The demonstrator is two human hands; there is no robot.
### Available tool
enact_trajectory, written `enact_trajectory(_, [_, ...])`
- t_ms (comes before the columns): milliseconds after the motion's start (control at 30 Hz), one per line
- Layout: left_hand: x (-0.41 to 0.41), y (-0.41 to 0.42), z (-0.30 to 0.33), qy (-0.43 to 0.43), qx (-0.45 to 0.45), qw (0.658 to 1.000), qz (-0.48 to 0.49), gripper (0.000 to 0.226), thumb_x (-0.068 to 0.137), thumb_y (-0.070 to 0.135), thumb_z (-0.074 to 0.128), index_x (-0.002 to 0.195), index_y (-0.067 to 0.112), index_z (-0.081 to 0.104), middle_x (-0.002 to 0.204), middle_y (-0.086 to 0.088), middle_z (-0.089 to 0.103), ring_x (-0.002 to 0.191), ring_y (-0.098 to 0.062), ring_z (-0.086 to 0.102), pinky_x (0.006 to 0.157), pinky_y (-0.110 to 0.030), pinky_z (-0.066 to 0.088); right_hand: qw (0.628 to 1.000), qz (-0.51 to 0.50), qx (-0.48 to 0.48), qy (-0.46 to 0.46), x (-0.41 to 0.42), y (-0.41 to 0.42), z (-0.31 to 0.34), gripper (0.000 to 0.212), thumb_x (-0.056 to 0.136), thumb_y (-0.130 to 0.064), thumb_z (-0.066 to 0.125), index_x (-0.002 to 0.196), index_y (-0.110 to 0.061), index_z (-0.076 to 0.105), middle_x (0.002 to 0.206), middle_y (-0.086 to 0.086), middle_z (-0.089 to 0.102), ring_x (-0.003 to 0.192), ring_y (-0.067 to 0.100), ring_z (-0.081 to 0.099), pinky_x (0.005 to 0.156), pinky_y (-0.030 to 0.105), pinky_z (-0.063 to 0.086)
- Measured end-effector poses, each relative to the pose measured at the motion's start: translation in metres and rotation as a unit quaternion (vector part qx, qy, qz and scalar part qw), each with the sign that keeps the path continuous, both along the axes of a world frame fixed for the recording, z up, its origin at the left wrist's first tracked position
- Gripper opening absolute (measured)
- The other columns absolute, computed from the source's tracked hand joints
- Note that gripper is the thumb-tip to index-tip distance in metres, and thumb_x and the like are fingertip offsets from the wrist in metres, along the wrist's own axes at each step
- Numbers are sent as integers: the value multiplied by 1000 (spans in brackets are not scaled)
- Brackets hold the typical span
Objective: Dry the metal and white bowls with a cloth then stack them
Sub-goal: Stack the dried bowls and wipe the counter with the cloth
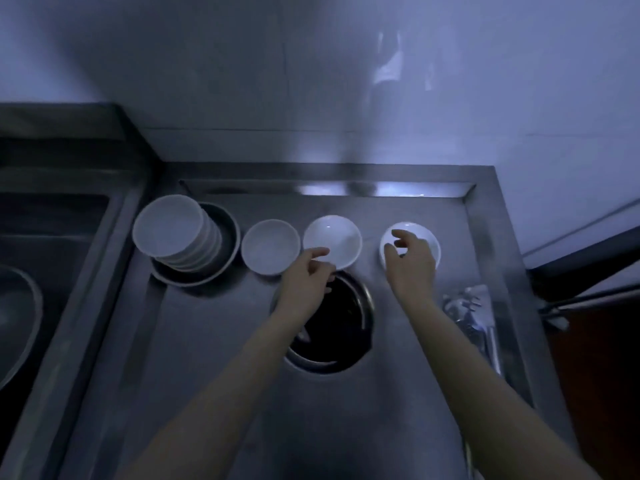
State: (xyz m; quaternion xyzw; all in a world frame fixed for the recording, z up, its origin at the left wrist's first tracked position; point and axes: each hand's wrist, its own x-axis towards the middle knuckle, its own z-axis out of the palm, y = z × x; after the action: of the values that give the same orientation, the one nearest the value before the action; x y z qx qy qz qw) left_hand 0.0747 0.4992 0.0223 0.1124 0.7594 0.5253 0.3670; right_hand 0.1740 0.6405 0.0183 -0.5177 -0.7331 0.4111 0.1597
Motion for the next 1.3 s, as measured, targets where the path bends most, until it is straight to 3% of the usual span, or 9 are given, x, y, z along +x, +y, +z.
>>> enact_trajectory(167, [54,73,-25,-69,-53,996,0,40,93,21,58,131,12,55,100,-5,66,81,-18,62,91,-46,55,996,4,-19,-84,48,72,-15,47,91,-19,54,137,-11,48,134,16,45,117,34,49,101,39,40])
enact_trajectory(300, [62,107,-44,-62,-106,992,3,76,67,39,55,136,7,49,127,-12,62,114,-31,62,104,-50,47,991,21,-76,-109,54,98,-26,55,93,-18,52,145,-10,37,145,15,34,127,35,42,103,41,38])
enact_trajectory(467, [57,126,-76,-53,-118,992,-2,55,61,32,55,111,10,62,107,-10,69,103,-34,64,85,-42,48,983,55,-128,-123,48,114,-39,59,92,-16,50,147,-10,31,140,17,40,123,35,46,98,41,40])
enact_trajectory(600, [53,129,-107,-77,-73,994,10,63,57,33,58,117,15,65,110,-8,72,107,-31,66,97,-60,50,985,58,-115,-113,49,117,-45,45,92,-14,47,136,-8,48,127,20,51,109,36,53,88,39,44])
enact_trajectory(800, [61,121,-48,-53,-43,997,45,35,75,28,59,107,39,69,113,4,71,107,-22,67,93,-50,55,994,22,-90,-63,54,109,-35,40,93,-16,49,133,-15,53,121,15,55,100,28,55,77,28,39])
enact_trajectory(1000, [42,72,0,5,26,993,114,34,92,10,60,123,22,66,115,7,69,100,-18,69,86,-43,59,996,30,-76,34,28,71,0,37,93,-15,53,128,-21,60,116,8,57,90,15,52,85,31,49])
enact_trajectory(1133, [10,26,26,5,73,983,171,32,93,2,59,122,15,66,116,-2,69,97,-19,71,77,-34,61,991,60,-75,96,-13,28,22,40,89,-13,55,126,-26,61,113,7,57,91,19,58,83,46,56])
enact_trajectory(1233, [-23,-18,47,31,100,972,209,29,94,4,60,119,17,65,111,0,70,92,-18,70,68,-21,57,985,97,-77,123,-50,-13,38,45,85,-10,55,125,-30,62,112,6,58,93,20,59,81,47,56])
enact_trajectory(1300, [-51,-48,53,50,111,967,225,28,95,7,61,118,23,66,112,1,70,97,-20,69,73,-25,59,981,121,-78,130,-80,-41,48,48,82,-11,55,125,-32,61,114,5,59,91,18,61,80,47,57])
